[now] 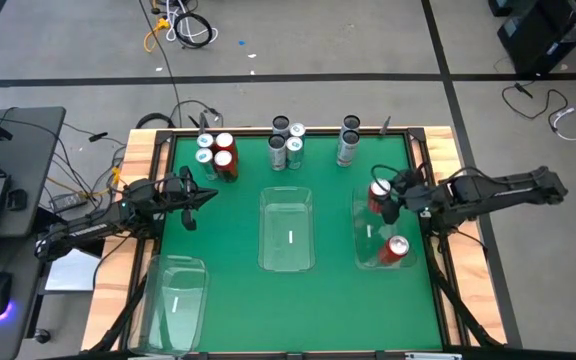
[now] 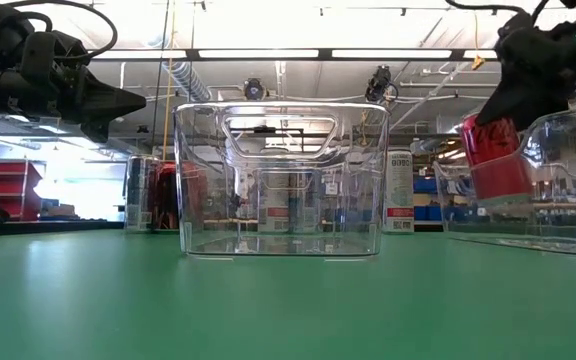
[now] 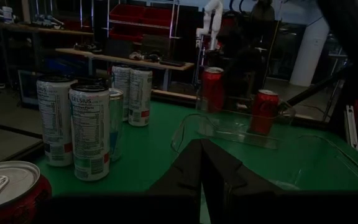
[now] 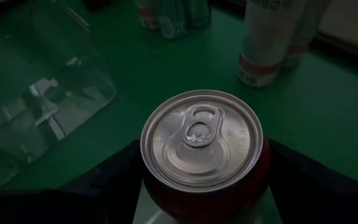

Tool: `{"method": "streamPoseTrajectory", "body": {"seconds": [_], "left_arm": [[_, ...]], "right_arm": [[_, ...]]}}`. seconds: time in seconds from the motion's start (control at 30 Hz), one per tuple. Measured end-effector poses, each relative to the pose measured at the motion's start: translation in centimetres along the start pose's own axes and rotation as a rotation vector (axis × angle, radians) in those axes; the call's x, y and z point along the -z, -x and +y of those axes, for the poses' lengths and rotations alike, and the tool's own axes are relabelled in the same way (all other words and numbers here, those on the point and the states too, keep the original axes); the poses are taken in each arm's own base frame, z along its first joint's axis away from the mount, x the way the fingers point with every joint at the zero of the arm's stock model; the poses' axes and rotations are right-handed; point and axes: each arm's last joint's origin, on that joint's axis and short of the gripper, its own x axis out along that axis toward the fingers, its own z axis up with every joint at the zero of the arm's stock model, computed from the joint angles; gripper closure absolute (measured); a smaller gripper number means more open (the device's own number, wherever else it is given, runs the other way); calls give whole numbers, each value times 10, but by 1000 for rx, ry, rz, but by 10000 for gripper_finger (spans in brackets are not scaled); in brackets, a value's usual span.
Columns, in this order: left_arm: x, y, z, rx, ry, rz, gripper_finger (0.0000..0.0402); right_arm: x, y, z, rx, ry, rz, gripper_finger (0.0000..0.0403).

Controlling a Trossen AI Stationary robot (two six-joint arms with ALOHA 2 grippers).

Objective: Sort soda cans
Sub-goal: Put the top right red-black soda can into the top right transparent bin

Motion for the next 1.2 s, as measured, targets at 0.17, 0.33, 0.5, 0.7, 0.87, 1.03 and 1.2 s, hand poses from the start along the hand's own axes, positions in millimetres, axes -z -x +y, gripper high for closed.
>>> {"method": "streamPoseTrajectory", "body": {"seconds": [0.17, 0.33, 0.5, 0.7, 0.87, 1.03, 1.2], "left_arm": [[0, 0, 0, 1, 0, -1, 390], [0, 0, 0, 0, 0, 0, 390], [0, 0, 0, 0, 0, 0, 390], [0, 0, 0, 0, 0, 0, 390], [0, 0, 0, 0, 0, 0, 390], [0, 0, 0, 0, 0, 0, 390], [0, 0, 0, 0, 0, 0, 390]], "right_arm": [[7, -7, 5, 9, -11, 34, 122], [22, -24, 8, 12, -21, 47, 122], [28, -32, 11, 9, -19, 34, 122], [26, -28, 15, -46, -36, 82, 95], [21, -22, 16, -63, -25, 133, 63], [12, -13, 16, -56, 2, 140, 69], [1, -5, 21, -114, 32, 160, 75]]}}
